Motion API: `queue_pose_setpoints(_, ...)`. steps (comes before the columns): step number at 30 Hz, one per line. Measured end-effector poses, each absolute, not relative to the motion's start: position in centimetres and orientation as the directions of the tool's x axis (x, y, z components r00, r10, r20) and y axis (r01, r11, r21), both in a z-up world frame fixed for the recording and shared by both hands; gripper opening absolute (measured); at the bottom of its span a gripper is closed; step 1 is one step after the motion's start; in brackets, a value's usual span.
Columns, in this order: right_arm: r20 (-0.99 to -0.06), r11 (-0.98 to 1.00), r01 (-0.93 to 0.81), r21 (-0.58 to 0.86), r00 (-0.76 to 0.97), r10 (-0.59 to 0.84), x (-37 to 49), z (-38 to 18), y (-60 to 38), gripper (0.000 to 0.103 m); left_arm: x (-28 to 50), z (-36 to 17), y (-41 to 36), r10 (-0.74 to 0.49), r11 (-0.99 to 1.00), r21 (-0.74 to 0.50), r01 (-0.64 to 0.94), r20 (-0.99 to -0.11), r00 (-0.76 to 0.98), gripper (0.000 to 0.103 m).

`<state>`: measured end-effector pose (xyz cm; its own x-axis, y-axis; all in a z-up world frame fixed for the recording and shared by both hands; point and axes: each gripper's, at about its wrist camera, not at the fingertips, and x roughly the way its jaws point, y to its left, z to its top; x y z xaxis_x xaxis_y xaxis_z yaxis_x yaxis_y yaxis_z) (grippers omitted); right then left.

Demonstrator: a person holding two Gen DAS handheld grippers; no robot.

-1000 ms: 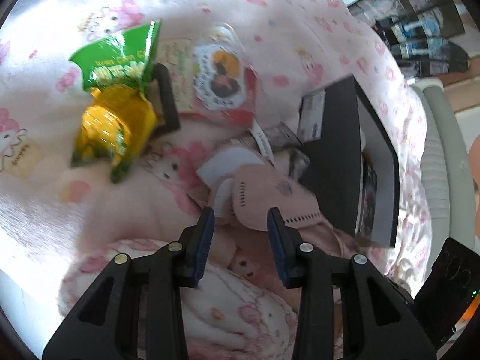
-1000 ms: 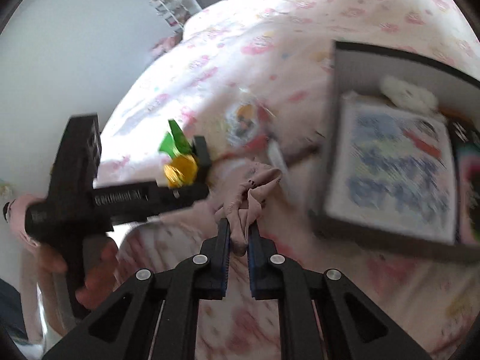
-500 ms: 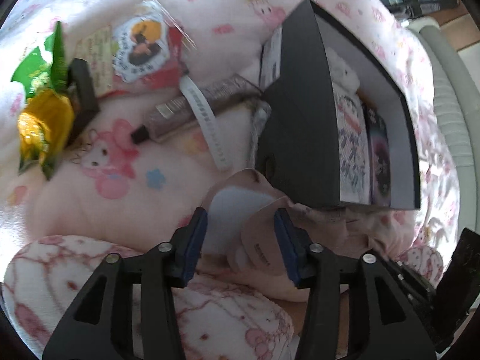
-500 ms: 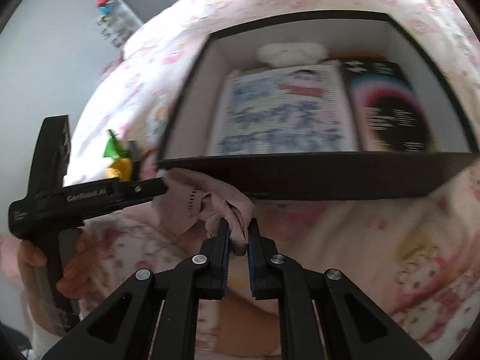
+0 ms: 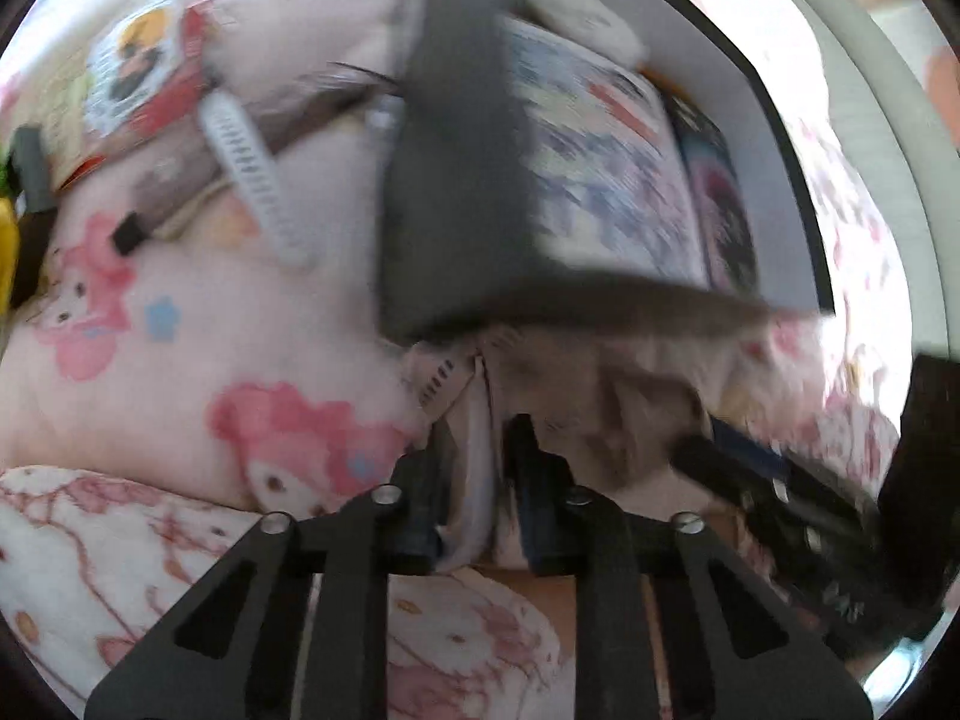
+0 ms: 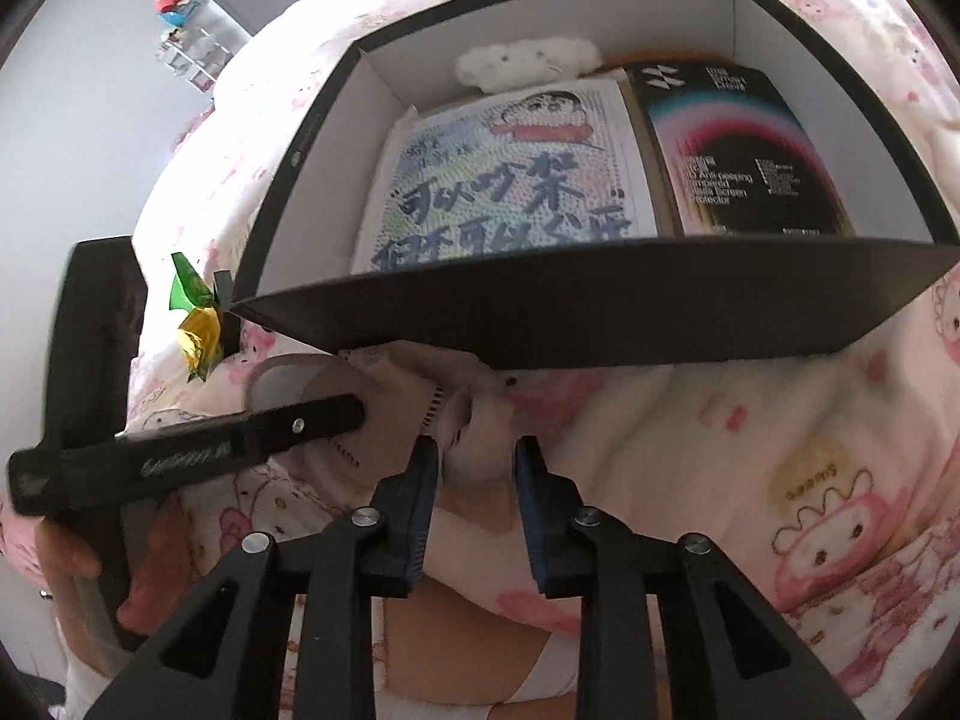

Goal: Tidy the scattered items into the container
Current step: 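Lift the pink cloth with the right gripper and carry it over the box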

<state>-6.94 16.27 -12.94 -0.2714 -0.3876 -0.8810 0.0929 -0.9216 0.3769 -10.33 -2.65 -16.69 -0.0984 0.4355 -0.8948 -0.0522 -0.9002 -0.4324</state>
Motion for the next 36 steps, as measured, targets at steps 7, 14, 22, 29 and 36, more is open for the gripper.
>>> queue_pose_setpoints(7, -0.895, -0.934, 0.067, 0.352, -0.267, -0.357, -7.2, -13.7, 17.0, 0.045, -9.9, -16.3, -4.4, 0.432, -0.9, -0.436, 0.012, -0.894, -0.123, 0.04)
queue_pose_setpoints(14, -0.879, -0.902, 0.054, 0.429, -0.203, -0.431, -8.7, -17.2, 15.7, 0.009, -9.4, -16.2, -3.5, 0.439, -0.897, -0.441, -0.013, -0.89, -0.124, 0.014)
queue_pose_setpoints(22, -0.8, -0.867, 0.149, 0.475, -0.338, -0.496, -6.5, -11.5, 16.5, 0.004, -8.7, -9.8, -2.0, 0.485, -0.875, -0.468, -0.127, -0.845, -0.224, 0.012)
queue_pose_setpoints(29, -0.72, -0.836, 0.187, 0.515, -0.435, -0.541, -5.3, -6.2, 18.9, 0.004, -9.4, -5.4, 1.1, 0.531, -0.846, -0.482, -0.226, -0.801, -0.278, 0.012)
queue_pose_setpoints(36, -0.676, -0.847, 0.191, 0.496, -0.528, -0.514, -6.1, -2.3, 20.9, 0.004, -11.9, -0.5, 5.9, 0.578, -0.808, -0.482, -0.338, -0.759, -0.299, 0.012)
